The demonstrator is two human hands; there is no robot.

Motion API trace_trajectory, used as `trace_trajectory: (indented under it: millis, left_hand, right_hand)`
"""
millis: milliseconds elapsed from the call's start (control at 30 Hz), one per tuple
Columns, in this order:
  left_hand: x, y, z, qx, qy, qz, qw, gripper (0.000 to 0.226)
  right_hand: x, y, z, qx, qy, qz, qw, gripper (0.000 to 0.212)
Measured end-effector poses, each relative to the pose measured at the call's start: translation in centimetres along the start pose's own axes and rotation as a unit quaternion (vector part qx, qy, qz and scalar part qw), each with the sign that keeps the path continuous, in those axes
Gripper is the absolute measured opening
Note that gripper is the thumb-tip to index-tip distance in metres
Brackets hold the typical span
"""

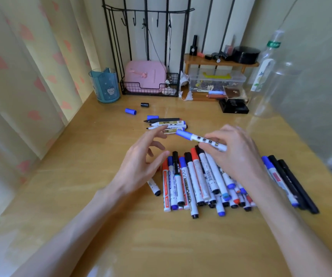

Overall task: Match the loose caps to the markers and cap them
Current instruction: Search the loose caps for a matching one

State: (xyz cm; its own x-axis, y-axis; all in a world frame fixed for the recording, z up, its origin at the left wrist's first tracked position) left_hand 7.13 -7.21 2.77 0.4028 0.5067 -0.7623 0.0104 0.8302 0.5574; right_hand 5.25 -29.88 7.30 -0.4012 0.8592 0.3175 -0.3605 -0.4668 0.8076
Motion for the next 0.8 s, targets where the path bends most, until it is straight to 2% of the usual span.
trace_trajectory:
  millis: [67, 200, 300, 800]
  left_hand:
    - [-0.2, -0.6, -0.1, 0.01, -0.003, 0.011, 1.0, 0.061]
    - [-1.1, -1.5, -0.4, 0.02, -0.015, 0.02, 0.999, 0.053]
    - [-1.3, -1.7, -0.4, 0.019, -0.02, 0.027, 0.999, 0.047]
    - [1.3, -0.3, -1.1, -0.023, 0.004, 0.054, 0.998, 0.035]
  right_hand:
    - [-1.8, 0.8, -1.6, -0.006, -0.072, -0.027, 0.997, 0.018]
    - [-2.9, 1.2, -4.4, 0.007, -0.141, -0.094, 0.986, 0.027]
    - [-2.4, 1.2, -5.4, 0.006, -0.135, -0.123, 0.983, 0.03]
    - [-1.8, 0.5, -5.0, -0.018, -0.109, -0.113, 0.987, 0.037]
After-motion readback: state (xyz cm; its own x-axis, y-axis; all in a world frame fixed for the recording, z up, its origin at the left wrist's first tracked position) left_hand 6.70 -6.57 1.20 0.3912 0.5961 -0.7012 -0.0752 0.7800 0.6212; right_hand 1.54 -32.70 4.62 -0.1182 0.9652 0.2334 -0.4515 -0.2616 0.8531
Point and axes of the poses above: each hand's wrist, its own z-axis towards the middle knuckle, its own y-axis out of the back of the hand, x = y × z, the point moved 7 cm from there along z, towards the middle knuckle, and after that the axes turned 13 degrees about y, right-handed, at the moved point
